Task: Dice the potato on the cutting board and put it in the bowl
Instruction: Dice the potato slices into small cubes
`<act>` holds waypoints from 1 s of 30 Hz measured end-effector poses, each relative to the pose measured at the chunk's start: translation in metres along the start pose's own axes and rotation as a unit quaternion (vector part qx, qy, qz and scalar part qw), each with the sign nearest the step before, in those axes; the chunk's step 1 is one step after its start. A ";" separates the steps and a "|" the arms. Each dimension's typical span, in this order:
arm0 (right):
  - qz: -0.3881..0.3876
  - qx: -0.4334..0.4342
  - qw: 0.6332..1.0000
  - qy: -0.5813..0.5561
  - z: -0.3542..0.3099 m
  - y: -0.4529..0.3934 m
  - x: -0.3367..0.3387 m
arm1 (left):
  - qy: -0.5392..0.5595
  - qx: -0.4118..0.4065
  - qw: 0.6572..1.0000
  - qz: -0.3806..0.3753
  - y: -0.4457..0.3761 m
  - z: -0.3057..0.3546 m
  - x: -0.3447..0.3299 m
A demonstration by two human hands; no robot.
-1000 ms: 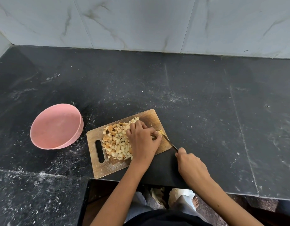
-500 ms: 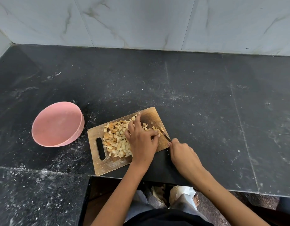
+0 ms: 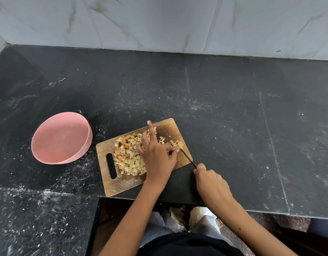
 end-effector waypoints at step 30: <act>0.021 0.007 1.000 -0.001 -0.014 -0.025 0.000 | -0.006 0.000 1.000 -0.022 -0.002 0.002 0.002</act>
Point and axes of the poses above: each hand's wrist, its own y-axis away from the middle knuckle, its own x-axis out of the back of the hand, z = x × y, the point moved 6 cm from there along -y, towards the middle knuckle, and after that the axes turned 13 degrees about y, right-handed, at the moved point
